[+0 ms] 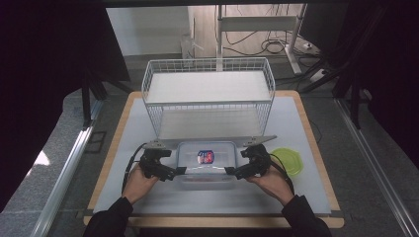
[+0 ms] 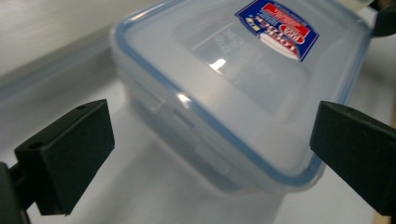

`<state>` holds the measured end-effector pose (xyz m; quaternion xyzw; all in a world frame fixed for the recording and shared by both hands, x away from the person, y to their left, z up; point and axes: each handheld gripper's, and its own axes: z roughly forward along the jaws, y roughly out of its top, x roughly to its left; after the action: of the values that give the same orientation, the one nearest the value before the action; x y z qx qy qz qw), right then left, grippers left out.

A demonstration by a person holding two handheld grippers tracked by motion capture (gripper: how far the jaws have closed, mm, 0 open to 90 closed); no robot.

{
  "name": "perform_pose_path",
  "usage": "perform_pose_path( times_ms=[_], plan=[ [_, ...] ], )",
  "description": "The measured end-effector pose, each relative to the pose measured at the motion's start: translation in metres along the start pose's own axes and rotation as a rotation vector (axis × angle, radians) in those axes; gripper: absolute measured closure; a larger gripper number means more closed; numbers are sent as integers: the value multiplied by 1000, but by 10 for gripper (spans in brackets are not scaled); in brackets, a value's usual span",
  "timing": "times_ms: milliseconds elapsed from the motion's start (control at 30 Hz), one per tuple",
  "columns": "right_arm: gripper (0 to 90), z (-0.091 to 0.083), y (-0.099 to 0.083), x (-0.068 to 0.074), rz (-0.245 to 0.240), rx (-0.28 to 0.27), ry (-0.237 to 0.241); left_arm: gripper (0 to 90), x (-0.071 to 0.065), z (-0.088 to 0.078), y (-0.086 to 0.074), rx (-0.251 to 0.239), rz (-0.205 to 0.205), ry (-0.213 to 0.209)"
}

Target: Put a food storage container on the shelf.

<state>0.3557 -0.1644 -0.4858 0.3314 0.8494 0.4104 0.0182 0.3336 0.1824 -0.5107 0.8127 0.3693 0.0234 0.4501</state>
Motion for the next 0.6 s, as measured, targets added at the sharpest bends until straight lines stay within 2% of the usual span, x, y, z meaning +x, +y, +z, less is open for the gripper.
perform_pose_path(
  times_ms=[33,67,167,200,233,267,300,333,367,500,600],
  plan=[
    [18,6,3,-2,27,15,29,0,1,2,1,2,-3,-16],
    [26,9,3,-4,33,26,28,0,3,7,3,10,-11,-52],
    [18,15,5,-9,84,46,63,0,8,10,5,13,-35,-66],
    [18,17,5,-10,97,44,68,0,10,11,4,15,-50,-84],
    [18,17,5,-10,97,44,68,0,10,11,4,15,-50,-84],
    [22,18,6,-12,105,40,71,0,12,13,3,21,-69,-114],
    [28,21,7,-16,138,47,101,0,14,16,2,29,-79,-149],
    [28,21,7,-16,138,47,101,0,14,16,2,25,-97,-153],
    [33,22,7,-17,157,46,104,0,12,16,3,26,-84,-142],
    [114,15,7,-17,175,63,109,8,7,13,3,37,-92,-118],
    [161,10,5,-13,171,67,110,79,3,5,2,23,-82,-94]
  ],
)
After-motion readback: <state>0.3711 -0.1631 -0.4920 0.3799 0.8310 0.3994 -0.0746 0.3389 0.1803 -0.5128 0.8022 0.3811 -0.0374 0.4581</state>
